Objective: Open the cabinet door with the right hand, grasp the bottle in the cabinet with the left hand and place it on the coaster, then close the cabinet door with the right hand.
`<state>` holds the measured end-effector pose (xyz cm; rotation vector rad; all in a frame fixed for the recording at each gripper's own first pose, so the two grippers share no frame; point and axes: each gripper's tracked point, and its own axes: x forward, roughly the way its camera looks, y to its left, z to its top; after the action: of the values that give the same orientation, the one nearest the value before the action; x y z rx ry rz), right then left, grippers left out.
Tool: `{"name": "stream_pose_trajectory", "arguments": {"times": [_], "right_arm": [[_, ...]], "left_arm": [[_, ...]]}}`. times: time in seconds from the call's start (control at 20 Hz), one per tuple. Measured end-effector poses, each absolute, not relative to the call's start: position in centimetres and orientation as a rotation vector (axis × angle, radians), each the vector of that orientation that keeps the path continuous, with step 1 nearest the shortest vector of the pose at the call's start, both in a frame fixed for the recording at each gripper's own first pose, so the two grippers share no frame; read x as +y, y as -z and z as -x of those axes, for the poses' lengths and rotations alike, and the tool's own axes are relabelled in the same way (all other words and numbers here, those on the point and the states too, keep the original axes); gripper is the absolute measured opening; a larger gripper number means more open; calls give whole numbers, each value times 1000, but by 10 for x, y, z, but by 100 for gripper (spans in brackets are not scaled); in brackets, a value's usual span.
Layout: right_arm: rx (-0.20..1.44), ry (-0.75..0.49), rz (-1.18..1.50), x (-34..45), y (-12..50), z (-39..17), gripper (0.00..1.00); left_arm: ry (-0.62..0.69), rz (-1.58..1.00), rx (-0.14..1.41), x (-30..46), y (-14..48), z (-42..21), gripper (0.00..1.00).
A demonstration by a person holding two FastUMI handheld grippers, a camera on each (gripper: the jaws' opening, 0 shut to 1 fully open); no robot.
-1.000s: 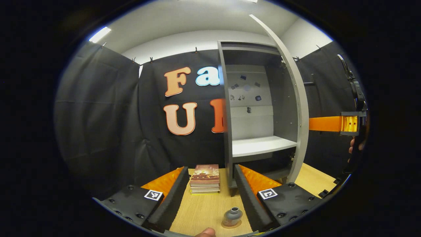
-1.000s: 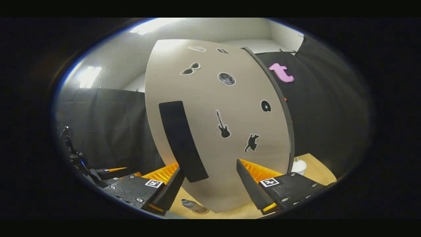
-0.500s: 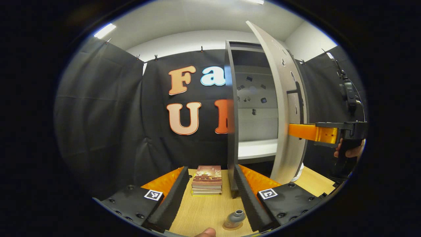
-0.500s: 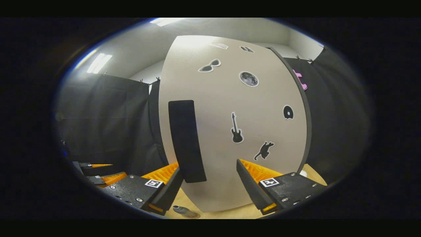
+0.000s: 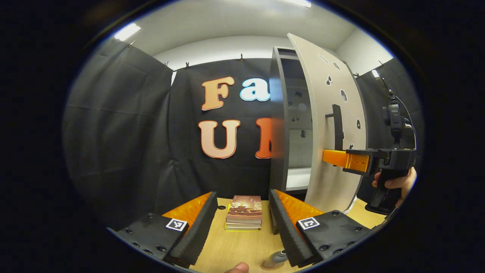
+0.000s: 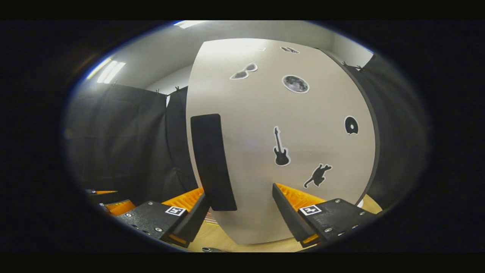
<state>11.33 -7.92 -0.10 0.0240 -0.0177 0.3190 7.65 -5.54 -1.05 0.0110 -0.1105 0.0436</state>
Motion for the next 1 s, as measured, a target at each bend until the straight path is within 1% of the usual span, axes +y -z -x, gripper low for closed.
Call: {"name": "stream_pose_trajectory", "arguments": {"times": [0.05,0.1,0.15,0.25,0.6,0.75,1.0], "right_arm": [[-21,-310,-11,-78,0,-120,93],[-21,-303,-4,-78,-1,-123,94],[-21,-290,0,-77,-1,-125,93],[-27,-253,9,-76,-2,-124,93],[-43,-168,26,-75,-1,-130,94],[-49,-145,30,-74,-1,-131,95],[-31,-141,25,-72,1,-133,95]], "left_arm": [[-41,-6,-106,-54,11,-80,90],[-43,-5,-102,-52,13,-86,90],[-37,-6,-100,-51,14,-90,90],[-34,-5,-97,-51,13,-100,92],[-10,12,-70,-51,25,-133,90],[-6,23,-59,-49,30,-144,90],[13,26,-49,-58,33,-156,91]]}}
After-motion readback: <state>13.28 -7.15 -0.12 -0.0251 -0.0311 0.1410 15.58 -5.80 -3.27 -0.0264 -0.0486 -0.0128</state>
